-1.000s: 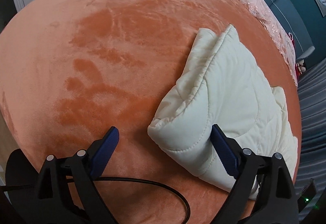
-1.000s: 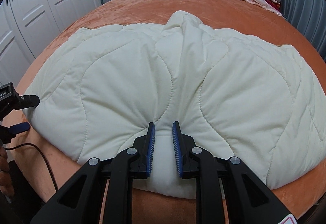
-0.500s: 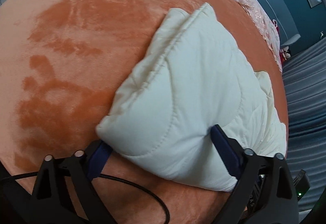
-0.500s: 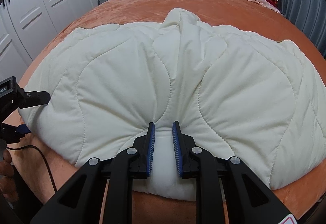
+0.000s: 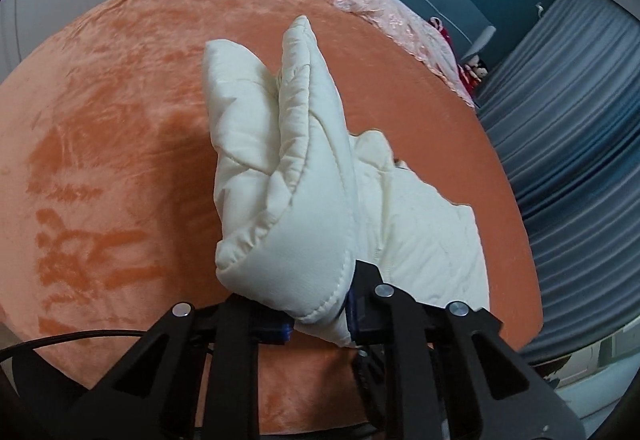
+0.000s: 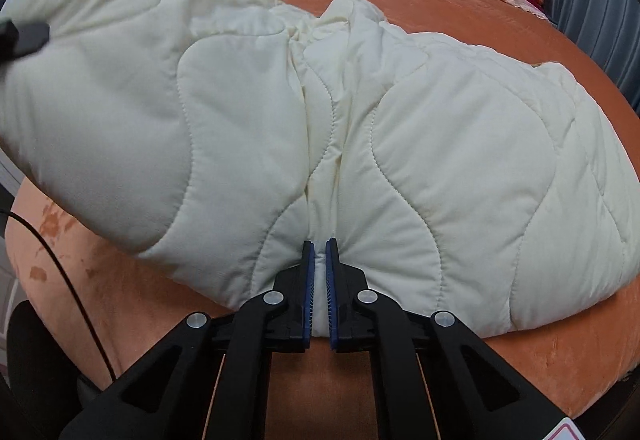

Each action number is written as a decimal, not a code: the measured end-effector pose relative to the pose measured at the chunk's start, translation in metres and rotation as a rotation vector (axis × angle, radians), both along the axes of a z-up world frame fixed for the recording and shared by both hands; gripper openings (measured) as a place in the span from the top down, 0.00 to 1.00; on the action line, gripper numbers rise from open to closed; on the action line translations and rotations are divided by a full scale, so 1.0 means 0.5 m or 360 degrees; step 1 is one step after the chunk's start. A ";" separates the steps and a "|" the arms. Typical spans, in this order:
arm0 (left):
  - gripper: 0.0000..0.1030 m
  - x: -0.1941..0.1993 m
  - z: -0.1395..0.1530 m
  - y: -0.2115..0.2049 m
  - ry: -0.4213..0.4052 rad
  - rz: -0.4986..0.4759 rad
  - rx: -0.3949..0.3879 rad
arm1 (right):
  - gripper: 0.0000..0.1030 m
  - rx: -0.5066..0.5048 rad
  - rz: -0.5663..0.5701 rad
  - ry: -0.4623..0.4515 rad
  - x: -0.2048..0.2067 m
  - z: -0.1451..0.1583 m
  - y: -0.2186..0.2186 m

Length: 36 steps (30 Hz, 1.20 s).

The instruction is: Fold large clothes

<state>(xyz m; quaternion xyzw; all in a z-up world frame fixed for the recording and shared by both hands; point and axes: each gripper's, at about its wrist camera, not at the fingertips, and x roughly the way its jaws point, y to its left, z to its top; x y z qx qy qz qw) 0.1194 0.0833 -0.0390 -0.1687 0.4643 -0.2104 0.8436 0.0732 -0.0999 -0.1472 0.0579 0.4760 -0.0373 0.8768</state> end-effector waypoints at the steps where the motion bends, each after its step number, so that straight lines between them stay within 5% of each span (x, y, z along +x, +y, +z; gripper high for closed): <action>1: 0.83 -0.009 0.015 -0.021 -0.0034 -0.0041 0.0012 | 0.96 0.0002 0.0004 -0.0002 0.001 0.003 -0.001; 10: 0.83 -0.046 0.077 -0.189 -0.0208 -0.0331 0.0174 | 0.96 0.0123 -0.0066 -0.0127 -0.138 0.086 -0.082; 24: 0.76 -0.058 -0.001 -0.452 -0.0113 -0.0531 0.0535 | 0.96 0.0043 -0.0381 -0.0088 -0.237 0.122 -0.244; 28: 0.61 -0.062 -0.046 -0.506 -0.0044 -0.0581 0.0601 | 0.93 0.0021 -0.0473 -0.0112 -0.239 0.166 -0.302; 31: 0.35 -0.075 -0.049 -0.528 -0.0036 -0.0573 0.0589 | 0.89 0.0006 -0.0512 -0.0133 -0.234 0.199 -0.343; 36: 0.18 -0.090 0.031 -0.475 -0.0045 -0.0435 0.0287 | 0.79 0.0024 -0.0493 -0.0219 -0.218 0.252 -0.393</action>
